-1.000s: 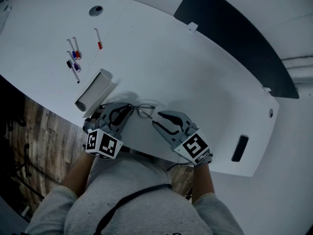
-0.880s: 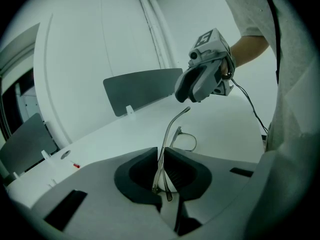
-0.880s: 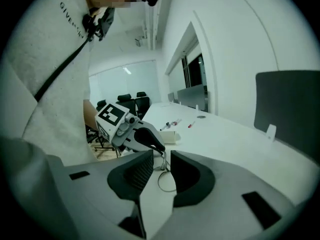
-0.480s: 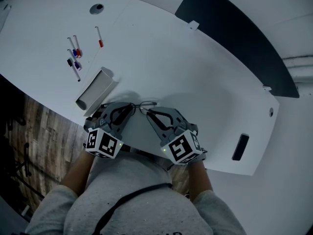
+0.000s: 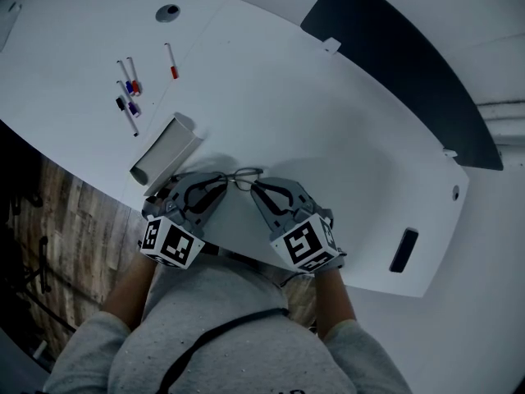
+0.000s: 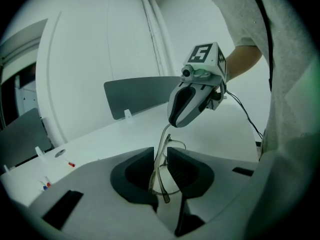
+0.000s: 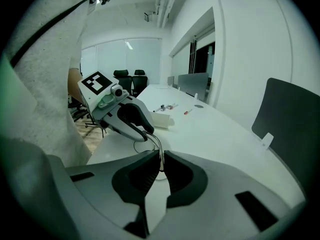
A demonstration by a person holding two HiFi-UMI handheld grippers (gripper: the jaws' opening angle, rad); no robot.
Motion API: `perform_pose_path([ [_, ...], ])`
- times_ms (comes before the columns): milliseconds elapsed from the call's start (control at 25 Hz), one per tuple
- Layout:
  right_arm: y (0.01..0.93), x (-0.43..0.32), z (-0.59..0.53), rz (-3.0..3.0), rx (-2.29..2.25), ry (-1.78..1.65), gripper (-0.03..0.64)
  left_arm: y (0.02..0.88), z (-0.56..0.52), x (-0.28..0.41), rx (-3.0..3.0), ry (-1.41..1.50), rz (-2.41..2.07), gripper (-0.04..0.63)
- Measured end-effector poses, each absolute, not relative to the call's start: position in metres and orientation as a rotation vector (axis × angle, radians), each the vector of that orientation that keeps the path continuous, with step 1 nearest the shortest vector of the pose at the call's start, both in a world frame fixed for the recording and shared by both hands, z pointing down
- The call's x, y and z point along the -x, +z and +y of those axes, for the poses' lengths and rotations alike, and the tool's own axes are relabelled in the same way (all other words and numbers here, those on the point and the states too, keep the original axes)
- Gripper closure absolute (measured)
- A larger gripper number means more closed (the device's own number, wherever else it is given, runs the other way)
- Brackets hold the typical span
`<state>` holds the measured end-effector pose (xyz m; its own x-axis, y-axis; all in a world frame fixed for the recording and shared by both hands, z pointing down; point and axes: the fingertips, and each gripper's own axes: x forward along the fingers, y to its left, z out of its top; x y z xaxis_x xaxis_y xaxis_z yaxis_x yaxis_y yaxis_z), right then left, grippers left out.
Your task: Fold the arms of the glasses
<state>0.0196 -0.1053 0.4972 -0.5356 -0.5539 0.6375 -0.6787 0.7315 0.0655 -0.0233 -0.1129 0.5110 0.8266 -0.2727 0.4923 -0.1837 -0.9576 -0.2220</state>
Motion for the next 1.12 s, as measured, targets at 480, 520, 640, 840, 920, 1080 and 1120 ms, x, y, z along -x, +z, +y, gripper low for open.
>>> perform_pose_path([
  [480, 0.511, -0.019, -0.115, -2.240, -0.952, 0.340, 0.577, 0.517, -0.122, 0.028, 2.881, -0.832, 0.383, 0.522],
  [520, 0.512, -0.019, -0.115, -2.239, -0.956, 0.349, 0.575, 0.518, -0.122, 0.028, 2.883, -0.834, 0.384, 0.522],
  [640, 0.516, -0.019, -0.117, -2.228, -0.961, 0.367, 0.577, 0.521, -0.124, 0.029, 2.886, -0.852, 0.394, 0.522],
  [840, 0.523, -0.019, -0.118, -2.215, -0.967, 0.407, 0.575, 0.521, -0.129, 0.029, 2.932, -0.846, 0.445, 0.531],
  [920, 0.527, -0.019, -0.117, -2.207, -0.965, 0.420, 0.577, 0.524, -0.129, 0.030, 2.934, -0.855, 0.455, 0.532],
  [1080, 0.530, -0.020, -0.118, -2.180, -0.961, 0.422, 0.575, 0.526, -0.129, 0.030, 2.937, -0.859, 0.453, 0.532],
  [1120, 0.531, -0.020, -0.117, -2.178, -0.962, 0.427, 0.575, 0.526, -0.128, 0.030, 2.938, -0.859, 0.452, 0.532],
])
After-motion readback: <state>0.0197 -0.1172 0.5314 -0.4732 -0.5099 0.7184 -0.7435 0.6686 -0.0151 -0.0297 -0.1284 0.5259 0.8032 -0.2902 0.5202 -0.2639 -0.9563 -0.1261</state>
